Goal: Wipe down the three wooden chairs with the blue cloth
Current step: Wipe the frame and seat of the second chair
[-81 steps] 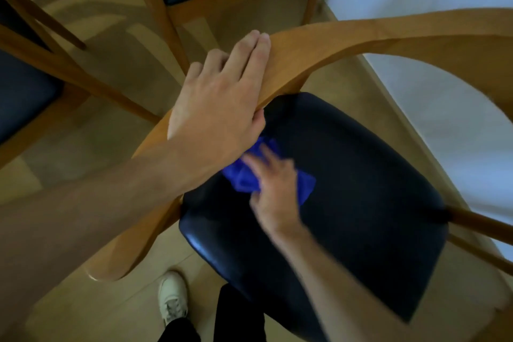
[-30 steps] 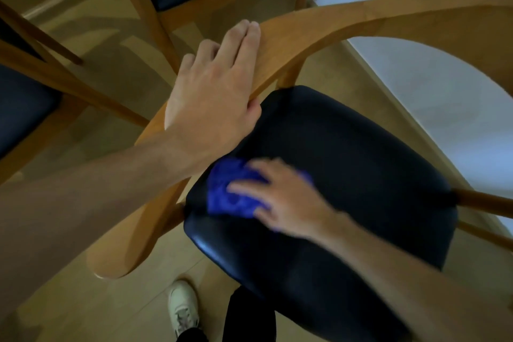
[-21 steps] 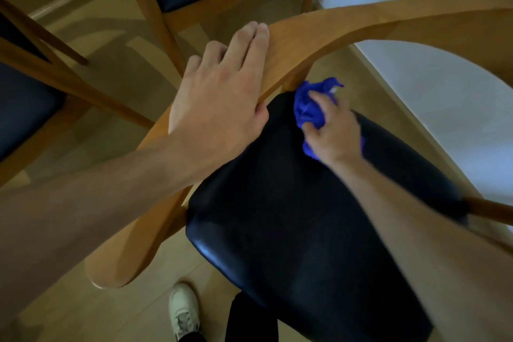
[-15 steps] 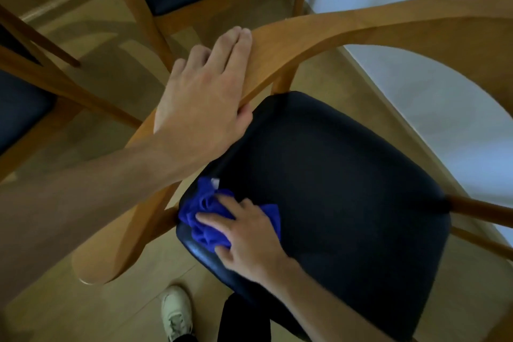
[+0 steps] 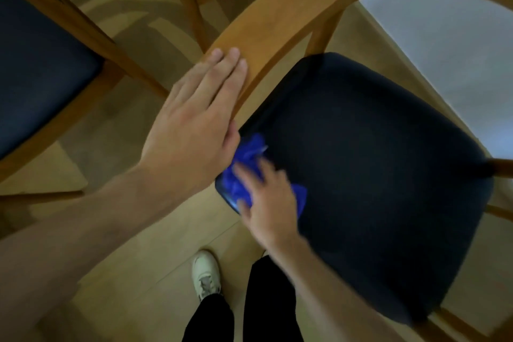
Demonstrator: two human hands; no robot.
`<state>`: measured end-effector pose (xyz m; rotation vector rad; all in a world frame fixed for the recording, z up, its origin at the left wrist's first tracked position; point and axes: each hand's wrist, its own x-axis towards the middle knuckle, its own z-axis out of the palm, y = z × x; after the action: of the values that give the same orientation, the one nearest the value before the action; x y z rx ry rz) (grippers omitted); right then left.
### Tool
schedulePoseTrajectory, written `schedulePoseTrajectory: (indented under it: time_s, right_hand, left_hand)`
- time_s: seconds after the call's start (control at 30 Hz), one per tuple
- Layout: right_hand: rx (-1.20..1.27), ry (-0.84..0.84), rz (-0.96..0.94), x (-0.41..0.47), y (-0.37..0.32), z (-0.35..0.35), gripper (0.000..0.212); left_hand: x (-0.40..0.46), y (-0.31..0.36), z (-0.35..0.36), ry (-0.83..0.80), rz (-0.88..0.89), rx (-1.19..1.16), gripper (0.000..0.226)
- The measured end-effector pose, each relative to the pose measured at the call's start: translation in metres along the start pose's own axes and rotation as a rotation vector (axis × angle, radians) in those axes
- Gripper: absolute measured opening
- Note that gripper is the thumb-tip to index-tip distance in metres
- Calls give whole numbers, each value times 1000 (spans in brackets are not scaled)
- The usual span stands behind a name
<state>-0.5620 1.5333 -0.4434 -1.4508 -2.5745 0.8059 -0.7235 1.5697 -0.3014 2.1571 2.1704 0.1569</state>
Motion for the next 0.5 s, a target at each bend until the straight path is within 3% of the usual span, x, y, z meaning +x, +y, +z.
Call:
schedulePoseTrajectory:
  time_s: [0.1, 0.17, 0.3, 0.43, 0.5]
  right_hand:
    - [-11, -342, -279, -82, -16, 34, 67]
    - [-5, -393, -327, -112, 3, 33, 70]
    - [109, -129, -355, -86, 17, -15, 64]
    - [72, 157, -94, 31, 25, -54, 62]
    - [-25, 122, 14, 55, 23, -44, 62]
  left_hand:
    - [3, -1, -3, -1, 7, -18, 67]
    - [2, 0, -1, 14, 21, 18, 66]
    - [-3, 6, 4, 71, 125, 99, 60]
    - [-2, 4, 3, 68, 110, 73, 57]
    - [-1, 5, 3, 83, 111, 66, 56]
